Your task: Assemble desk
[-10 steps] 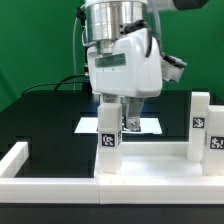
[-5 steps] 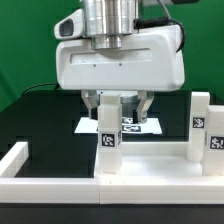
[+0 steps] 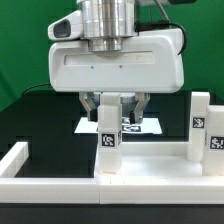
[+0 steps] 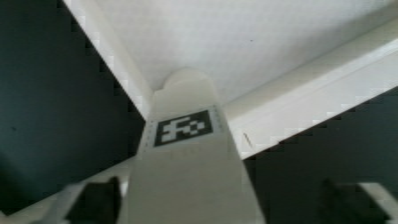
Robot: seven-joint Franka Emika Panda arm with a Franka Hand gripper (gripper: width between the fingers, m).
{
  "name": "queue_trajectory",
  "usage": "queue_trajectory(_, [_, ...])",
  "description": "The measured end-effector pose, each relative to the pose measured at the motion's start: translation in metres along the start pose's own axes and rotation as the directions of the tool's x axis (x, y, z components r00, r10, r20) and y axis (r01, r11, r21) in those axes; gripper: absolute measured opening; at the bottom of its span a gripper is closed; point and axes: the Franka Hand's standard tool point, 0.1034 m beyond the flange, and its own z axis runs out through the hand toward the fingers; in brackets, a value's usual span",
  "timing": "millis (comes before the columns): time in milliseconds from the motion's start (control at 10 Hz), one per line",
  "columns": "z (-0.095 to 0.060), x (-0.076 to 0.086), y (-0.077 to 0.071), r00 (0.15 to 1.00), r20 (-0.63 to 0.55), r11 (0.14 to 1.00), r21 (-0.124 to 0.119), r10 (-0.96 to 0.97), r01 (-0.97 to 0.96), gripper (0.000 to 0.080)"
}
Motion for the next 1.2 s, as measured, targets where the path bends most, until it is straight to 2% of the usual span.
queue_trajectory(100, [-0.0002, 0.0009, 0.0018, 0.998, -0.001, 0.998, -0.002, 0.065, -0.065, 0.0377])
queue_trajectory(200, [0.0003, 0.0011, 0.0043, 0.992, -0.002, 0.992, -0.006, 0.129, -0.129, 0.0294])
queue_trajectory(400, [0.0005, 0.0009, 0.0052, 0.942, 0.0, 0.942, -0.008, 0.337, -0.337, 0.0294])
queue_trajectory(500, [0.001, -0.0005, 0.005, 0.871, 0.008, 0.871, -0.016, 0.491, -0.491, 0.0294])
queue_trajectory(700, [0.0012, -0.0007, 0.0044, 0.625, 0.027, 0.625, -0.011, 0.781, -0.781, 0.0294])
queue_trajectory(800, [0.0011, 0.001, 0.0073, 0.475, 0.058, 0.476, -0.001, 0.878, -0.879, 0.0294])
queue_trajectory(900, [0.0014, 0.0022, 0.0109, 0.386, 0.079, 0.388, 0.001, 0.919, -0.922, 0.0294])
queue_trajectory(1100, [0.0019, 0.0, 0.0073, 0.316, 0.08, 0.318, -0.008, 0.945, -0.948, 0.0294])
queue_trajectory(1200, [0.0019, 0.0003, 0.0078, 0.316, 0.08, 0.317, -0.008, 0.946, -0.948, 0.0294])
